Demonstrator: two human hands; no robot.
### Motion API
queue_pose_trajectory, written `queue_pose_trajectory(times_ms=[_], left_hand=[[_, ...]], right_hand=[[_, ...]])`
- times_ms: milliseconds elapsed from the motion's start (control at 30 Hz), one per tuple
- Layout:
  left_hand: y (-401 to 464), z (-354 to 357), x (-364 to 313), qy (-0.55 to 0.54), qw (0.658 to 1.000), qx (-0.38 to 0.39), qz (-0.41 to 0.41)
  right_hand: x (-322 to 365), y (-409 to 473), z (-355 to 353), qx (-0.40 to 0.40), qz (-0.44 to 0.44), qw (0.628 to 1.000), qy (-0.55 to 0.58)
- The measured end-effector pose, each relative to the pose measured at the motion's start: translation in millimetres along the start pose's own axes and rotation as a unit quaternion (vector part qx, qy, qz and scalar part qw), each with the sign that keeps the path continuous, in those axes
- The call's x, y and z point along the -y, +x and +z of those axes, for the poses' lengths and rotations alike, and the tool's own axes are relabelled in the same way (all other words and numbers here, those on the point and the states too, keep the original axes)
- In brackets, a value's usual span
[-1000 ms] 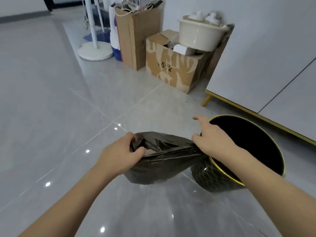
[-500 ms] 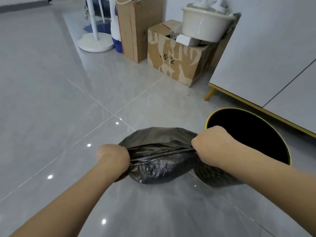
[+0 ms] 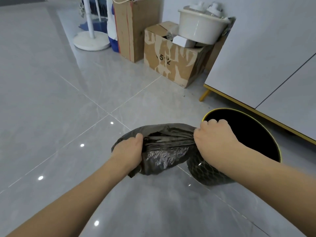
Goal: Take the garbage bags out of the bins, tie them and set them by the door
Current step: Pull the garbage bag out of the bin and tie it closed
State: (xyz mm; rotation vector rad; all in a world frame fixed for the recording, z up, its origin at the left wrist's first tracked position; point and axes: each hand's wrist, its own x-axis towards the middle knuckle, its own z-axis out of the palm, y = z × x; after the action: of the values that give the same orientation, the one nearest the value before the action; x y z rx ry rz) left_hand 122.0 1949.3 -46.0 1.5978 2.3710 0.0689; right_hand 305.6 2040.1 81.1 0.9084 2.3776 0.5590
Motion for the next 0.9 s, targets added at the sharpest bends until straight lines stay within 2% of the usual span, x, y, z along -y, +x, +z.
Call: queue_pose_trajectory(times_ms=[67, 133, 233, 333, 433, 533, 700, 767, 833, 900], left_hand=[[-7.2, -5.5, 0.4, -0.005, 0.999, -0.028, 0.034], [-15.5, -10.5, -1.7, 0.004, 0.997, -0.044, 0.064], [-23.5, -9.0, 1.6, 0.054, 0.995, -0.013, 0.079], [-37.0, 3.8, 6.7, 0.109, 0.993, 0.05, 0.009], [-48.4, 31.2, 17.6, 0.117, 0.981, 0.133, -0.085], [-51.8, 57.2, 28.8, 0.131, 0.974, 0.135, -0.128], [-49.5, 64.0, 44.0, 0.15, 0.947, 0.187, -0.211], [-47.7, 66.2, 48.2, 0.208, 0.932, 0.202, -0.218], [-44.5, 74.3, 54.2, 0.241, 0.918, 0.235, -0.211], [-35.1, 73.0, 61.9, 0.243, 0.927, 0.26, -0.122]], right_hand=[[14.0, -0.8, 4.5, 0.023, 0.022, 0.999, -0.002], [33.6, 3.8, 11.1, 0.002, 0.015, 1.0, 0.024], [58.0, 16.5, 20.7, -0.025, -0.013, 0.998, 0.056], [71.7, 25.8, 31.7, -0.031, -0.019, 0.995, 0.09], [83.5, 24.0, 38.9, 0.008, 0.006, 0.986, 0.167], [98.5, 14.0, 48.8, 0.05, 0.011, 0.978, 0.201], [122.4, 14.2, 75.1, 0.124, 0.083, 0.96, 0.238], [132.6, 13.3, 77.9, 0.154, 0.108, 0.958, 0.216], [138.7, 17.3, 79.1, 0.171, 0.11, 0.971, 0.126], [137.9, 27.3, 75.0, 0.217, 0.077, 0.971, 0.06]])
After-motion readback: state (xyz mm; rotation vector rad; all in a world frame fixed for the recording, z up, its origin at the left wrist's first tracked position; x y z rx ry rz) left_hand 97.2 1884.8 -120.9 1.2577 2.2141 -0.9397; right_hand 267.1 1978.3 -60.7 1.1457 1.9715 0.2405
